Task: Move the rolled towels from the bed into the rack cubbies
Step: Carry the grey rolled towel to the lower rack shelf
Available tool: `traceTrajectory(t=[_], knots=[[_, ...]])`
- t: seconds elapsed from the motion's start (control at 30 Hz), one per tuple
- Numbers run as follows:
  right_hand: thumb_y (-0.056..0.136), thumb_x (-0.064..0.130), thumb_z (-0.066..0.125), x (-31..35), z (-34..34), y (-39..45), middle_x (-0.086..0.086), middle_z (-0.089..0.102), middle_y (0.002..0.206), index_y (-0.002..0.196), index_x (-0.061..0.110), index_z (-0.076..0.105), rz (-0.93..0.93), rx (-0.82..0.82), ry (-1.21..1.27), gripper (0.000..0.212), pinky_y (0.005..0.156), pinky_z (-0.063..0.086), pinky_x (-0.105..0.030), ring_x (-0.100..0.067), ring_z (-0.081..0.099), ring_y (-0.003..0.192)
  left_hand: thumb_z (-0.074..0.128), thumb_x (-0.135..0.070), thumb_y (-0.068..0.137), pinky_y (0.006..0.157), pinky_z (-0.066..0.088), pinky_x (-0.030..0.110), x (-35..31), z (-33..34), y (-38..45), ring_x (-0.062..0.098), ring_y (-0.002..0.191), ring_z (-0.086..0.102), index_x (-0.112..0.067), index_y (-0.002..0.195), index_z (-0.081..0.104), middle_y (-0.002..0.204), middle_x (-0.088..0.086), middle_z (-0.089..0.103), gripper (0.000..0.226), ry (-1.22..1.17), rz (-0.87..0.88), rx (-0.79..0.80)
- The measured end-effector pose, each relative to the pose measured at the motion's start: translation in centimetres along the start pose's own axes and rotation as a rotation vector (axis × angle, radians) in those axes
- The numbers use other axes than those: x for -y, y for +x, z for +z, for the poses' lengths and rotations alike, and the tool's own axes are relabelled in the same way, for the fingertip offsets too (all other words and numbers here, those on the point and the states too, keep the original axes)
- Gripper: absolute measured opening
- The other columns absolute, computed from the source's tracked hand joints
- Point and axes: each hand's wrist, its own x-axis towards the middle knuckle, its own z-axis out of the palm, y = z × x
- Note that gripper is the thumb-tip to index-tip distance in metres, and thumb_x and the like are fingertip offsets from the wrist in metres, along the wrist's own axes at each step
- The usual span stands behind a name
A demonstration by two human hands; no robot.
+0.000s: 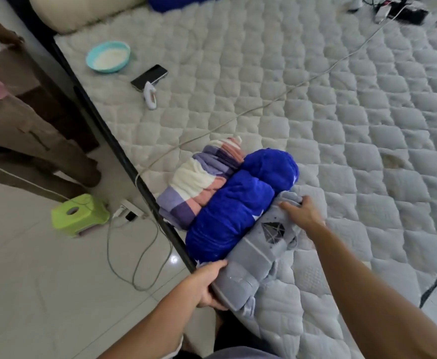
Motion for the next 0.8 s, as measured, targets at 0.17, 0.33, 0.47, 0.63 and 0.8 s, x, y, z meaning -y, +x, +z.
traceTrajectory(t=[0.17, 0.33, 0.47, 0.63, 0.8], knots=[[0.079, 0.038, 0.067, -1.5, -0.6, -3.0, -0.012, 0.057, 0.108, 0.115, 0.008, 0.049, -0.029, -0.103, 0.033, 0.050, 0.084, 0.046, -0.040, -0.028, 0.055, 0.097, 0.061, -0.041, 0.088, 0.089, 0.050, 0.058, 0.8, -0.8, -0.5, 0.038, 0.114, 0.053, -0.018, 0.121, 0.044, 0.125, 0.016, 0.053, 0.044, 0.076, 0.063, -0.030], [0.080, 0.037, 0.066, -2.5, 0.8, -9.7, -0.009, 0.055, 0.107, 0.119, 0.008, 0.048, -0.067, -0.213, 0.102, 0.052, 0.084, 0.047, -0.042, -0.025, 0.053, 0.094, 0.064, -0.051, 0.082, 0.096, 0.049, 0.055, 2.3, -4.7, -2.1, 0.037, 0.117, 0.054, -0.017, 0.133, 0.046, 0.133, 0.016, 0.054, 0.064, 0.162, 0.123, -0.042], [0.080, 0.035, 0.066, -0.3, 3.9, -16.2, -0.013, 0.062, 0.105, 0.110, 0.011, 0.052, -0.217, -0.185, 0.100, 0.042, 0.079, 0.048, -0.040, -0.027, 0.057, 0.089, 0.064, -0.054, 0.081, 0.092, 0.053, 0.046, 5.1, -10.5, -5.5, 0.032, 0.110, 0.057, -0.014, 0.120, 0.057, 0.121, 0.013, 0.061, 0.057, 0.107, 0.264, -0.113], [0.082, 0.036, 0.065, 4.5, 10.1, -25.6, -0.008, 0.056, 0.116, 0.126, 0.013, 0.044, -0.487, -0.106, 0.006, 0.055, 0.089, 0.046, -0.041, -0.026, 0.053, 0.101, 0.066, -0.051, 0.081, 0.082, 0.055, 0.037, 11.7, -20.7, -10.5, 0.025, 0.088, 0.061, -0.013, 0.102, 0.065, 0.099, 0.007, 0.066, 0.044, -0.220, 0.494, -0.182], [0.084, 0.033, 0.065, 9.4, 19.8, -35.2, -0.011, 0.057, 0.122, 0.133, 0.012, 0.042, -0.762, 0.107, -0.013, 0.058, 0.087, 0.045, -0.037, -0.030, 0.056, 0.108, 0.062, -0.039, 0.086, 0.065, 0.048, 0.029, 19.8, -32.6, -16.3, 0.021, 0.075, 0.057, -0.018, 0.087, 0.062, 0.086, 0.006, 0.063, 0.022, -0.684, 0.627, -0.215]])
